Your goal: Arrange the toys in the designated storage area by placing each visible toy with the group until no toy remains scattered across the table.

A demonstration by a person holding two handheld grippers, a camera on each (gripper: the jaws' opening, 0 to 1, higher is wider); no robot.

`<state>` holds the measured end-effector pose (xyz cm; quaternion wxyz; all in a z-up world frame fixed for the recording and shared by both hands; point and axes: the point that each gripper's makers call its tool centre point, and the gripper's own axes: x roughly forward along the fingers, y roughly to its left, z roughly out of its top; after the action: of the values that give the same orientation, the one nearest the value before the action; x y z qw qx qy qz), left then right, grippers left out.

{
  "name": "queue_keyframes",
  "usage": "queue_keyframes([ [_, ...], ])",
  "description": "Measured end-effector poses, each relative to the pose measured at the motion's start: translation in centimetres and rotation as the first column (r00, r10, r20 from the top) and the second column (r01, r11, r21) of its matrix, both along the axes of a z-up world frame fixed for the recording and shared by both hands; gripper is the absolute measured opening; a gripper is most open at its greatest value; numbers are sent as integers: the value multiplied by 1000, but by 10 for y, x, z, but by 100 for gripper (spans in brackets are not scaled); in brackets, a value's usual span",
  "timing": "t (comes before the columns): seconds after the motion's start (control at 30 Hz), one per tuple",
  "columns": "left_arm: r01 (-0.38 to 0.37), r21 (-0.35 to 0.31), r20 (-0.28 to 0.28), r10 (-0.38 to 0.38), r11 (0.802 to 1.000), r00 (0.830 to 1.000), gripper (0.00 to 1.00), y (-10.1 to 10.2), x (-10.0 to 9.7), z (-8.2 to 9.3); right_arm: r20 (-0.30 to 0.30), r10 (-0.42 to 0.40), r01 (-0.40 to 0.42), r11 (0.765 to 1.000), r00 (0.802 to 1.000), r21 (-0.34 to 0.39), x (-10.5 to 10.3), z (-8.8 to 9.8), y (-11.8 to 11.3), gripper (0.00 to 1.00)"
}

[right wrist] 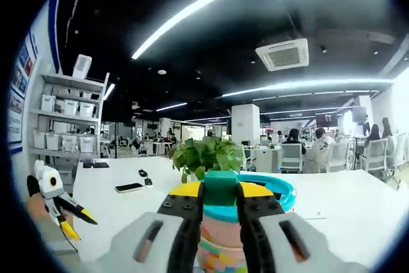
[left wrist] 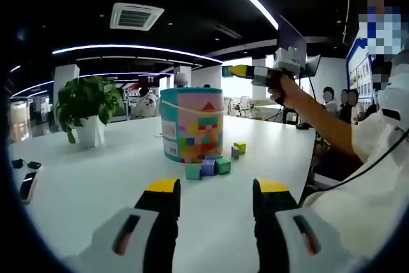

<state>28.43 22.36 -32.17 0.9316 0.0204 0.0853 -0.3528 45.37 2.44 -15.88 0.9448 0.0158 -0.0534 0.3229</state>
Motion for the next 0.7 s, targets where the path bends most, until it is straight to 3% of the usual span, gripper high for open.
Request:
queue_keyframes([
  [0.13,-1,-1,0,1,1000,1000,46,0,1,0,-17,26,-26,1000,999,2,6,7,7,20],
  [0.2,3,1,0,-3,1000,1000,46,-1,0,0,-13,3,-4,999,1000,-38,12,3,10,20],
  [0.5,-1,-4,-3,1,1000,1000,46,0,0,-1,-27,8,-10,998,1000,-68,21,-1,23,20],
  [0.7,-5,-4,-5,5,1000,1000,46,2,0,-2,-100,10,-15,999,995,-51,43,2,28,20],
])
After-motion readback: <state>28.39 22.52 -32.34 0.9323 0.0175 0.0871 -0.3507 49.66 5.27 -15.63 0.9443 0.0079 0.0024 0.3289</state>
